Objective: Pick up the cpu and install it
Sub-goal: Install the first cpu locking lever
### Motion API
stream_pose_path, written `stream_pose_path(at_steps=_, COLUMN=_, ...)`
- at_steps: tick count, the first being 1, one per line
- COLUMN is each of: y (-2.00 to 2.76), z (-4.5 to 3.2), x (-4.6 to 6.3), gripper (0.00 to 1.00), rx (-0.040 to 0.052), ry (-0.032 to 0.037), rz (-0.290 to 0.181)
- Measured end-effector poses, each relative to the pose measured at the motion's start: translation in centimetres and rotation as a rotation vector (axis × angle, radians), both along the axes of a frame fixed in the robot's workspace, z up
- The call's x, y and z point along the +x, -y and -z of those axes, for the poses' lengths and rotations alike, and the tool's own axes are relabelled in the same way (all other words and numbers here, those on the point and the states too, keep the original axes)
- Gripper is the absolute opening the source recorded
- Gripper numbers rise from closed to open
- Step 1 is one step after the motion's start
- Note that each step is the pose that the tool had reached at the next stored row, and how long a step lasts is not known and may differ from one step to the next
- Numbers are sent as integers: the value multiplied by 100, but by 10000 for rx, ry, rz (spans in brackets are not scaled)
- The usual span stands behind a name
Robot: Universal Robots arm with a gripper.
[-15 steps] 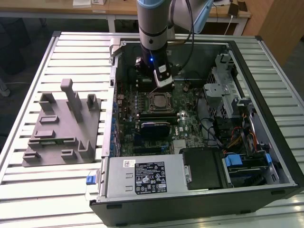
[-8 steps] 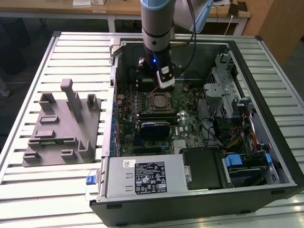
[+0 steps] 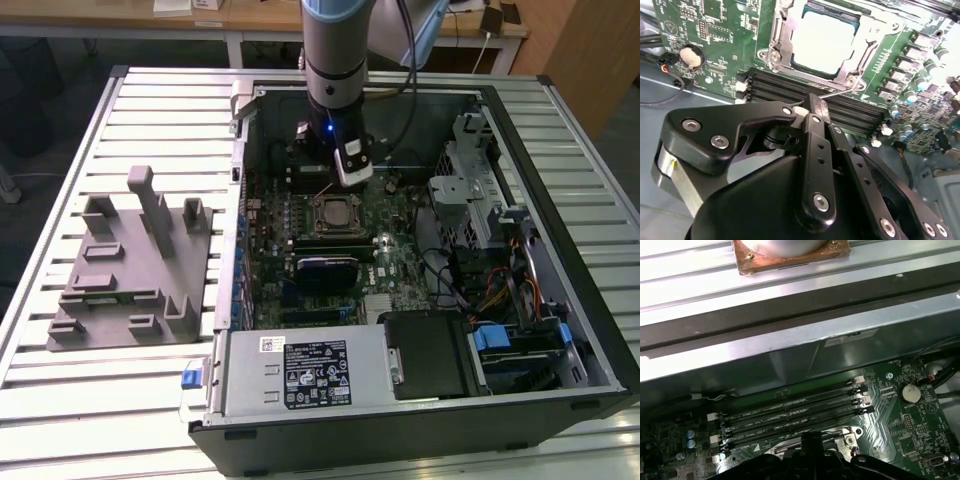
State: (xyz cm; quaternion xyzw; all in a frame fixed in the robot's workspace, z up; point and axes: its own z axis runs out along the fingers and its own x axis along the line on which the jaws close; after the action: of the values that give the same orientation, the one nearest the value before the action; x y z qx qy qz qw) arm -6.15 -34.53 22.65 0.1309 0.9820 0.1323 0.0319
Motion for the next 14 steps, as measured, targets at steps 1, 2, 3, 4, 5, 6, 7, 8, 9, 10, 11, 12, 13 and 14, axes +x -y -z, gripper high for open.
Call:
stream_pose_path(at_steps=1, y=0, z=1, x=9, gripper=11, rx=-3, ry=0, rz=13)
stream_pose_path(at_steps=2, y=0, z=3, x=17, gripper=11, rx=-4, ry=0, rz=25)
stream_pose_path(at_steps=3, y=0, z=4, x=25, gripper=11, rx=-5, ry=-1, rz=37)
stream_pose_path(at_steps=4, y=-1, z=6, x=30, gripper=11, rx=-7, ry=-1, rz=50)
stream_pose_path(at_steps=5, y=-1, z=9, x=33, gripper=11, rx=-8, ry=-1, rz=69)
stream_pose_path(at_steps=6, y=-1, z=13, x=33, gripper=11, rx=-8, ry=-1, rz=93)
stream_pose_path(at_steps=7, y=-1, z=17, x=33, gripper=11, rx=-7, ry=1, rz=119)
stream_pose_path(at_steps=8, y=-1, z=23, x=33, gripper=11, rx=-6, ry=3, rz=148)
stream_pose_path(at_steps=9, y=-1, z=29, x=33, gripper=11, rx=-7, ry=6, rz=178)
stream_pose_path(at_steps=10, y=-1, z=35, x=33, gripper=11, rx=-7, ry=12, rz=209)
stream_pose_path(at_steps=11, y=-1, z=41, x=33, gripper=11, rx=-8, ry=17, rz=237)
stream_pose_path(at_steps=12, y=-1, z=46, x=33, gripper=11, rx=-9, ry=20, rz=265)
stream_pose_path(at_steps=13, y=-1, z=51, x=33, gripper=11, rx=-12, ry=23, rz=293)
stream_pose_path(at_steps=14, y=-1, z=56, x=33, gripper=11, rx=-16, ry=26, rz=323)
